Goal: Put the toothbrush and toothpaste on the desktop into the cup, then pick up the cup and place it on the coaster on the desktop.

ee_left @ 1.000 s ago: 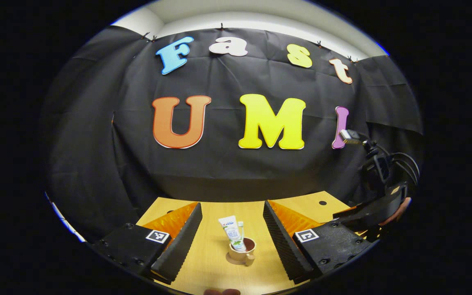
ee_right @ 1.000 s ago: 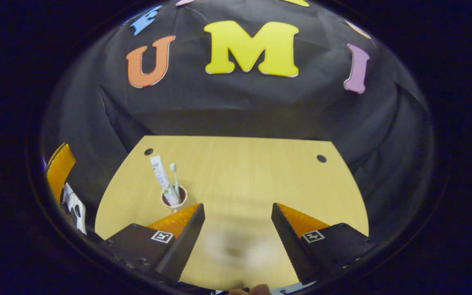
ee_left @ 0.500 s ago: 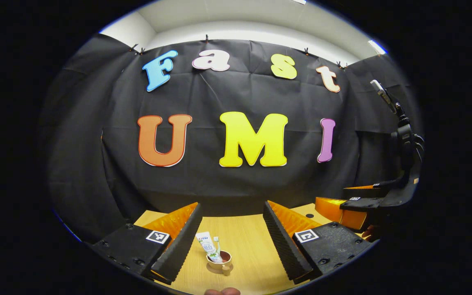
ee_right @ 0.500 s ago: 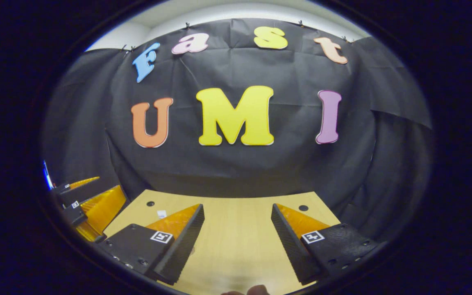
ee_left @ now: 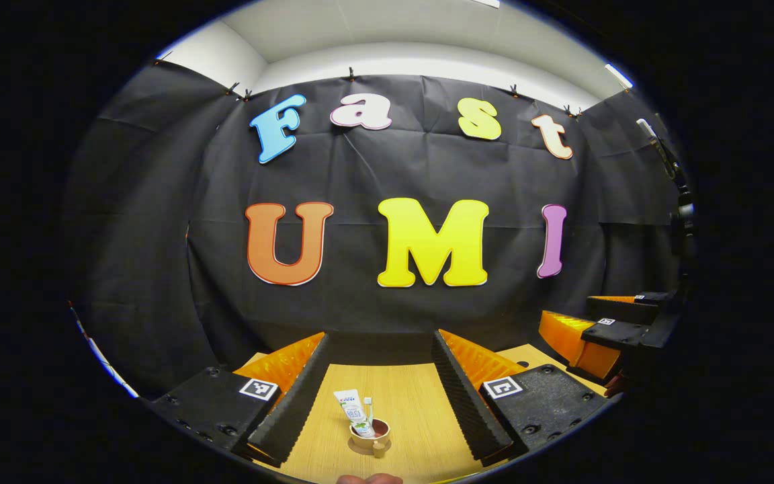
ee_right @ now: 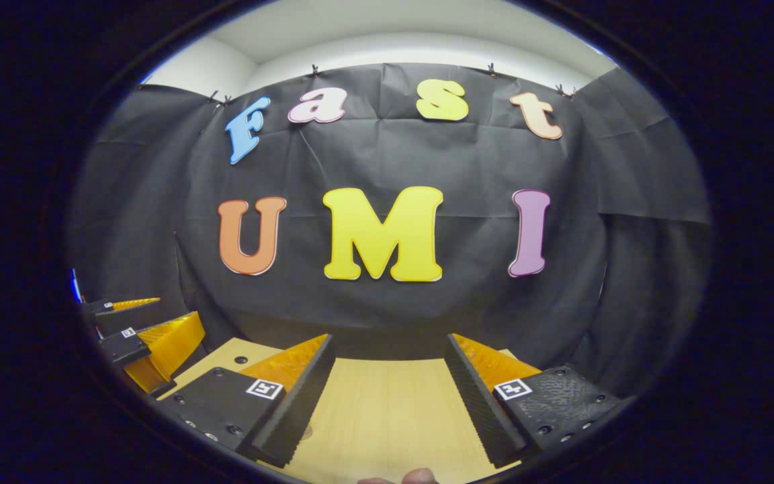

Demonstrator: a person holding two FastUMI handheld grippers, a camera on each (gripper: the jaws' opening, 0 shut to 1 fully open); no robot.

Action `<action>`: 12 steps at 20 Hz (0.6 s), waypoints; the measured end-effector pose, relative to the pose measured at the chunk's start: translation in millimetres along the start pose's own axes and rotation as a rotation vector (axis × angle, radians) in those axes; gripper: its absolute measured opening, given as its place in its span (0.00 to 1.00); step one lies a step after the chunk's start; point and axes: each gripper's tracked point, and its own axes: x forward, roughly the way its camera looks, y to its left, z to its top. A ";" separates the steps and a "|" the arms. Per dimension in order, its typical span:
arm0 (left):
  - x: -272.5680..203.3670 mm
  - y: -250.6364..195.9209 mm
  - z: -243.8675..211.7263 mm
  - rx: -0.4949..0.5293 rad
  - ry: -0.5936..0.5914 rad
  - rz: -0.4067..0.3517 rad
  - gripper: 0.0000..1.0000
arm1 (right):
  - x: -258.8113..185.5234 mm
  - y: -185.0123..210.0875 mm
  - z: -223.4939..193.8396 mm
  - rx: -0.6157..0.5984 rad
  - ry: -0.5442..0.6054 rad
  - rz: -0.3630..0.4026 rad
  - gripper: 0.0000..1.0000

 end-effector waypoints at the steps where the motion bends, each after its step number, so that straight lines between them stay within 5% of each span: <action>1: 0.2 1.3 2.1 0.003 -0.005 0.007 0.95 | -0.2 -0.5 1.2 0.002 -0.004 0.001 0.97; 2: 1.1 1.8 3.5 0.003 -0.011 0.012 0.87 | 0.8 -1.2 2.5 0.004 -0.006 0.002 0.97; 3: 0.7 1.7 5.4 0.003 -0.017 0.013 0.95 | 1.6 -1.7 3.2 0.005 -0.007 0.002 0.97; 6: -0.1 1.4 8.3 0.004 -0.031 0.018 0.95 | 0.5 -1.0 3.0 0.009 -0.001 0.010 0.97; 7: 0.5 1.1 8.5 0.008 -0.030 0.019 0.87 | -0.9 -1.3 3.5 0.009 -0.003 0.010 0.97; 8: 0.1 1.1 9.4 0.008 -0.032 0.022 0.94 | -1.0 -1.3 4.8 0.010 -0.007 0.010 0.97; 12: -3.8 1.2 9.1 0.003 -0.032 0.027 0.94 | -2.5 1.3 6.1 0.000 -0.016 0.023 0.97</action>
